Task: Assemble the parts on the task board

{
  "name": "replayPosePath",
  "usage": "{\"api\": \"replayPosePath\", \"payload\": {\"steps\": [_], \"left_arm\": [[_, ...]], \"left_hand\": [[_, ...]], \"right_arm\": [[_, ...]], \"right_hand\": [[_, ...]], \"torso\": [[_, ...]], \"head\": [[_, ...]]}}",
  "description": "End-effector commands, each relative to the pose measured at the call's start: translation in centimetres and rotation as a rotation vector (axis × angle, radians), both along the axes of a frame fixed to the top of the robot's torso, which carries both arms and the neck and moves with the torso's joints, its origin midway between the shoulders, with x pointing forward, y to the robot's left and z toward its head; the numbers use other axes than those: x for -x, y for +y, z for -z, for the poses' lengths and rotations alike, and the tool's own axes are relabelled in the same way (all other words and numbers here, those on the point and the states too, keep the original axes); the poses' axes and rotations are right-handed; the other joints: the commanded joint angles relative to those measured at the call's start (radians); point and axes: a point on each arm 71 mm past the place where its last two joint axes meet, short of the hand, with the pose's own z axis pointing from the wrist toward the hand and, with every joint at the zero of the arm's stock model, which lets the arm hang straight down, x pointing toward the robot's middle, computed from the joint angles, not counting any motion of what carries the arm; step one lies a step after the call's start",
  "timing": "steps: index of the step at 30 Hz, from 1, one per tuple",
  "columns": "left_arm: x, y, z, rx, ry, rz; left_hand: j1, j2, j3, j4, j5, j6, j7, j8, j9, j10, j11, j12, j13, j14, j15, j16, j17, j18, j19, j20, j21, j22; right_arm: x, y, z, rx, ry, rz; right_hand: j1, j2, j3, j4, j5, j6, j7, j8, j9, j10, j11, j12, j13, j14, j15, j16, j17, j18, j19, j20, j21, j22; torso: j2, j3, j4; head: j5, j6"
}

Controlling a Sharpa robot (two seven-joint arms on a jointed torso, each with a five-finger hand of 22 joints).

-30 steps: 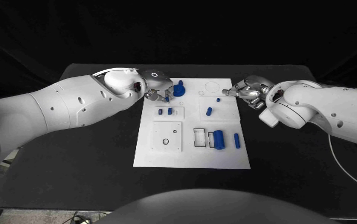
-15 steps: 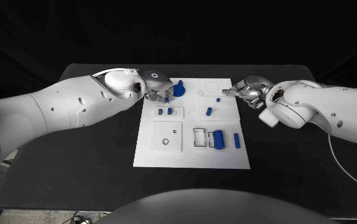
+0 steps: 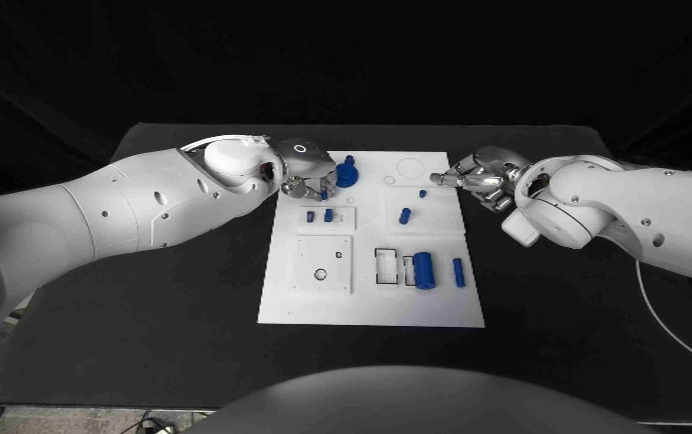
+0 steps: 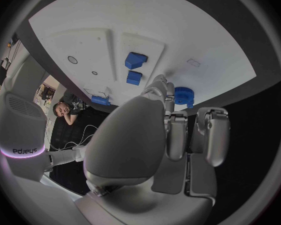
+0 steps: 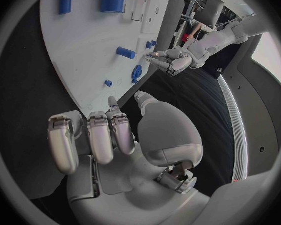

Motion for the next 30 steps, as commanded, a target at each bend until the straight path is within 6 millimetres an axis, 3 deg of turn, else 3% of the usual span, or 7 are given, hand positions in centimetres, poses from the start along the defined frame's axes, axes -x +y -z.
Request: {"api": "replayPosePath", "payload": {"steps": [1, 9, 22, 30], "left_arm": [[0.13, -0.20, 0.11, -0.010, 0.011, 0.016], [0.04, -0.08, 0.26, -0.026, 0.024, 0.004], [-0.07, -0.04, 0.36, -0.034, 0.024, -0.019], [-0.08, 0.00, 0.31, -0.024, 0.021, -0.018]], "left_hand": [[0.000, 0.006, 0.007, 0.002, 0.003, -0.004, -0.006, 0.001, 0.000, -0.005, -0.003, -0.006, 0.001, 0.104, 0.003, 0.003, 0.263, -0.008, 0.103, -0.002, 0.002, 0.263], [-0.005, 0.001, 0.013, 0.002, 0.003, -0.013, -0.009, -0.007, -0.003, -0.022, -0.003, -0.007, 0.000, 0.104, 0.002, 0.003, 0.263, -0.008, 0.103, -0.002, 0.002, 0.263], [-0.047, -0.025, 0.016, 0.007, 0.002, -0.077, -0.022, -0.041, -0.021, -0.086, -0.005, -0.006, 0.000, 0.104, -0.001, 0.003, 0.263, -0.008, 0.103, -0.001, 0.002, 0.263], [-0.065, -0.049, 0.010, 0.007, 0.002, -0.101, -0.011, -0.044, -0.029, -0.124, 0.005, -0.007, -0.001, 0.104, 0.006, 0.003, 0.263, -0.008, 0.103, -0.001, 0.002, 0.263]], "right_arm": [[0.10, 0.13, 0.08, 0.003, 0.010, -0.016], [0.08, 0.19, 0.09, 0.002, 0.010, -0.017], [0.07, 0.21, 0.07, 0.000, 0.007, -0.017], [0.08, 0.18, 0.07, -0.001, 0.007, -0.016]], "right_hand": [[0.010, -0.001, -0.008, 0.000, 0.005, 0.002, 0.006, 0.005, 0.001, 0.105, 0.006, 0.003, 0.263, 0.104, 0.009, 0.004, 0.263, -0.007, 0.107, 0.005, 0.004, 0.263], [0.010, -0.001, -0.008, 0.000, 0.005, 0.002, 0.006, 0.005, 0.001, 0.105, 0.006, 0.003, 0.263, 0.104, 0.009, 0.004, 0.263, -0.007, 0.107, 0.005, 0.004, 0.263], [0.010, -0.001, -0.008, 0.000, 0.005, 0.002, 0.006, 0.005, 0.001, 0.105, 0.006, 0.003, 0.263, 0.104, 0.009, 0.004, 0.263, -0.007, 0.107, 0.005, 0.004, 0.263], [0.010, -0.001, -0.008, 0.000, 0.005, 0.002, 0.006, 0.005, 0.001, 0.105, 0.006, 0.003, 0.263, 0.104, 0.009, 0.004, 0.263, -0.007, 0.107, 0.005, 0.004, 0.263]], "torso": [[0.000, 0.0005, 0.0009], [-0.001, 0.0010, 0.0006], [0.000, 0.0004, 0.0013], [-0.001, 0.0000, 0.0010]], "head": [[-0.001, 0.000], [0.001, 0.000], [0.000, 0.000], [0.001, 0.000]]}}
